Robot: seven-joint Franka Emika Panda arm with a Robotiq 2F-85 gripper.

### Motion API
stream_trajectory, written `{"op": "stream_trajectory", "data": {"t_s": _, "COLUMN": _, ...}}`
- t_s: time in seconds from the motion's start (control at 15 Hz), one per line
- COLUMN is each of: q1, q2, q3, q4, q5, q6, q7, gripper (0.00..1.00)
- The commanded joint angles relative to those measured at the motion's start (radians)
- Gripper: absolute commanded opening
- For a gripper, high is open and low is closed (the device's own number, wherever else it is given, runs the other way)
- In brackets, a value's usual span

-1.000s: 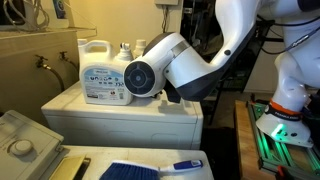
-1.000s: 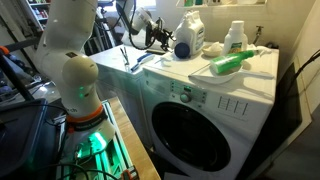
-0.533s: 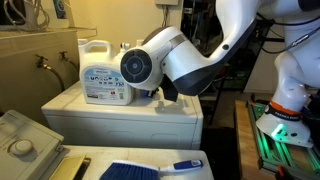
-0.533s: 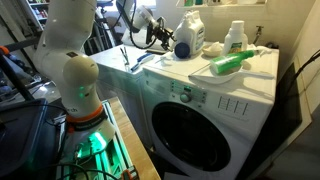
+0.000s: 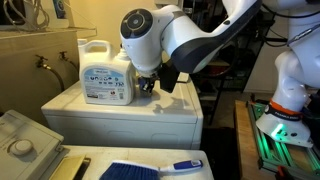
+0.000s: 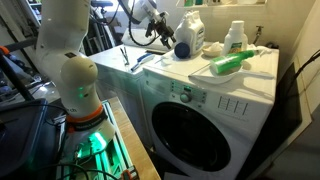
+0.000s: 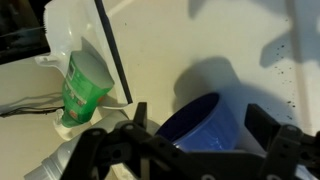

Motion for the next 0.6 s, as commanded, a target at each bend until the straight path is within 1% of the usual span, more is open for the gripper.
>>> {"op": "stream_trajectory", "data": {"t_s": 0.0, "q1": -0.031, "q2": -0.105, "q3": -0.027, "q4": -0.123, "q5": 0.099, "q6": 0.129, "q7": -0.012, "gripper": 1.0}}
{"op": "stream_trajectory", "data": {"t_s": 0.13, "q1": -0.048, "q2": -0.151, "q3": -0.043, "q4": -0.184, "q5": 0.12, "q6": 0.211, "q7": -0.012, "gripper": 1.0}}
{"op": "stream_trajectory", "data": {"t_s": 0.4, "q1": -0.074, "q2": -0.242, "q3": -0.072, "q4": -0.311, "q5": 0.125, "q6": 0.38, "q7": 0.0, "gripper": 1.0}}
{"op": "stream_trajectory", "data": {"t_s": 0.53, "q1": -0.089, "q2": -0.267, "q3": -0.083, "q4": -0.359, "q5": 0.137, "q6": 0.458, "q7": 0.003, "gripper": 1.0}}
